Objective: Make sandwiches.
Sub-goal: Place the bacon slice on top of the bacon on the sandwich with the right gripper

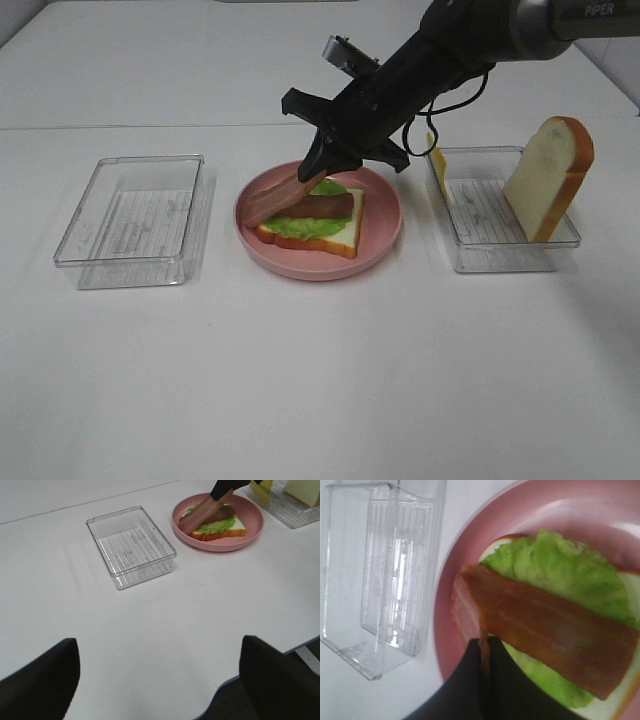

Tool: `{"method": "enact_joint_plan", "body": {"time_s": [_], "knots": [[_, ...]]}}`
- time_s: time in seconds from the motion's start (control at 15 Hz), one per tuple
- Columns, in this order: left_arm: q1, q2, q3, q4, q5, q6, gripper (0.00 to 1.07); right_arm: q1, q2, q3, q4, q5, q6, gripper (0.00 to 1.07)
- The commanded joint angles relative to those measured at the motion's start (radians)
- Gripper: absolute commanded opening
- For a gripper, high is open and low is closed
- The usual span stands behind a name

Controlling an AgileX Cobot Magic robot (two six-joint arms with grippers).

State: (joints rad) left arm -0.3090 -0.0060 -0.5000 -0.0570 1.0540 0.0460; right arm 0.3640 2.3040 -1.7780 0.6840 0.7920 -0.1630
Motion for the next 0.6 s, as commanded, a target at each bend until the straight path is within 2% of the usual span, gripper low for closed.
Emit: {"method": "enact_joint_plan", "body": {"time_s": [0.07, 0.4, 0.47, 0.6], "knots": [[0.0, -0.008, 0.002, -0.005, -0.01, -0.003, 0.83, -0.003, -0.013, -0.001, -0.108, -0.005, 0.053, 0.0], [0.0, -0.008, 0.002, -0.005, -0.01, -0.003, 0.83, -0.003, -0.013, -0.001, -0.239, -0.005, 0.118, 0.0], [0.0, -0.008, 0.002, -0.005, -0.01, -0.003, 0.83, -0.003, -0.013, -0.001, -0.245, -0.005, 0.118, 0.05], [0.0, -0.008, 0.002, -0.005, -0.01, -0.003, 0.83, -0.003, -0.013, -0.001, -0.247, -0.004, 0.117, 0.25]]}}
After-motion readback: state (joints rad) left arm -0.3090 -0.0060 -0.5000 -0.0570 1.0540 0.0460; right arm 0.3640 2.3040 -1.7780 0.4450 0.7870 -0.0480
